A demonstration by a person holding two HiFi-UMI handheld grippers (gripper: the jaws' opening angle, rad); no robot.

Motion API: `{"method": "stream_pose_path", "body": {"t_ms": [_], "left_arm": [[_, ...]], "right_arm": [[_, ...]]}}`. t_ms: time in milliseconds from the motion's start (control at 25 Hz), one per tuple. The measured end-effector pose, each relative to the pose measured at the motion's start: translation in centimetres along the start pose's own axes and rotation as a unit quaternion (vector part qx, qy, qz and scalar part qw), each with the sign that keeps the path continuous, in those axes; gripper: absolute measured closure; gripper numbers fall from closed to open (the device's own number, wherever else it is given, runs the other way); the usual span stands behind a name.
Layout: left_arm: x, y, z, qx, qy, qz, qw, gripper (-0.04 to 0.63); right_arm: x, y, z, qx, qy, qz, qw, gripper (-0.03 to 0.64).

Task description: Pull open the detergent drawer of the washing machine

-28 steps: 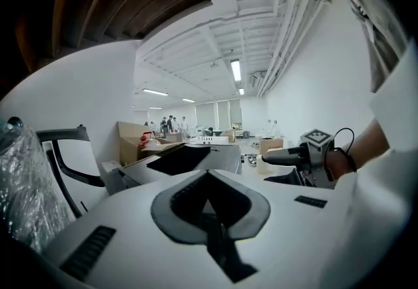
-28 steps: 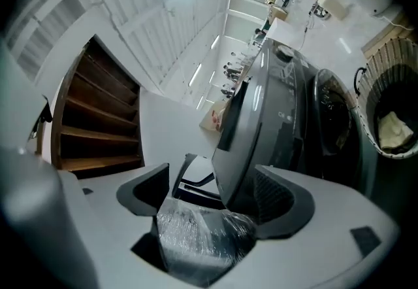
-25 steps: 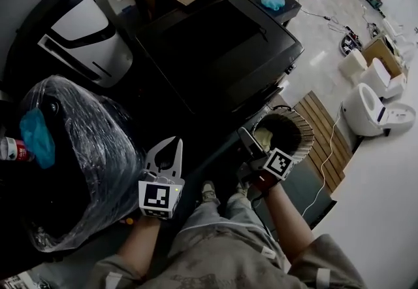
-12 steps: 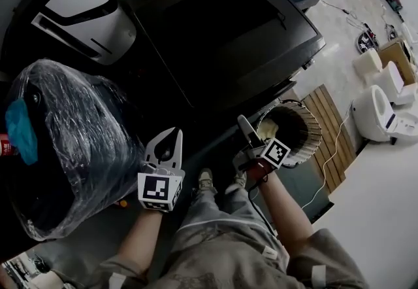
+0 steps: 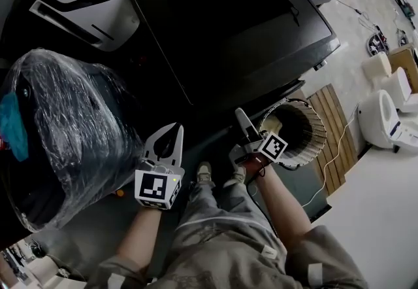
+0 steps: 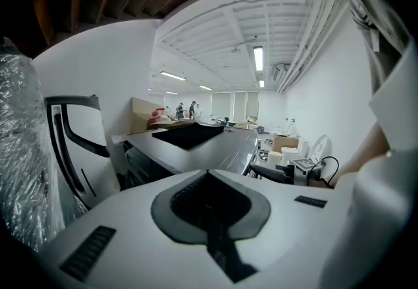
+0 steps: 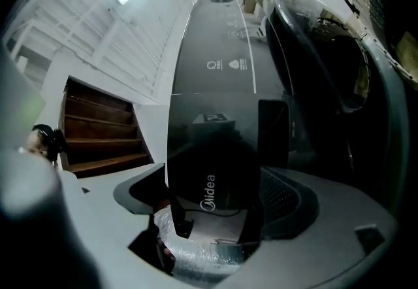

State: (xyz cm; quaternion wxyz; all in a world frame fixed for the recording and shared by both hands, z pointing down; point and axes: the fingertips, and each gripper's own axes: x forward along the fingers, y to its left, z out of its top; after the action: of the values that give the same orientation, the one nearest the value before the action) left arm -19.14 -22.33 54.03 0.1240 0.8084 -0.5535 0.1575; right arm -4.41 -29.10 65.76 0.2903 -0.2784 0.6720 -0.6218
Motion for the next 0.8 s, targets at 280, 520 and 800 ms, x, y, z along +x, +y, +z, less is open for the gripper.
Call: {"method": "stream_pose_path", "body": {"t_ms": [280,520,800], "left_arm": [[0.1,0.2,-0.6,0.004,0.012,0.008,0.9999,0.581],[-0.3,-0.2,-0.7,-0.001,0.018,0.011,0.9998,0.581],[-1.0,-1.1,-1.0,0.001,0.022,0.004,0.9997,0.581]], "right_arm": [[0.9,0.2,-0.1,0.016,0.012,0.025,0.999,0.198],[0.4,0.1,-0.1,0.018,0.0,0.018,1.0,0.198],[-2.6,0.4,-0.6,0.021,-0.002,0.013,1.0,0.198]]}}
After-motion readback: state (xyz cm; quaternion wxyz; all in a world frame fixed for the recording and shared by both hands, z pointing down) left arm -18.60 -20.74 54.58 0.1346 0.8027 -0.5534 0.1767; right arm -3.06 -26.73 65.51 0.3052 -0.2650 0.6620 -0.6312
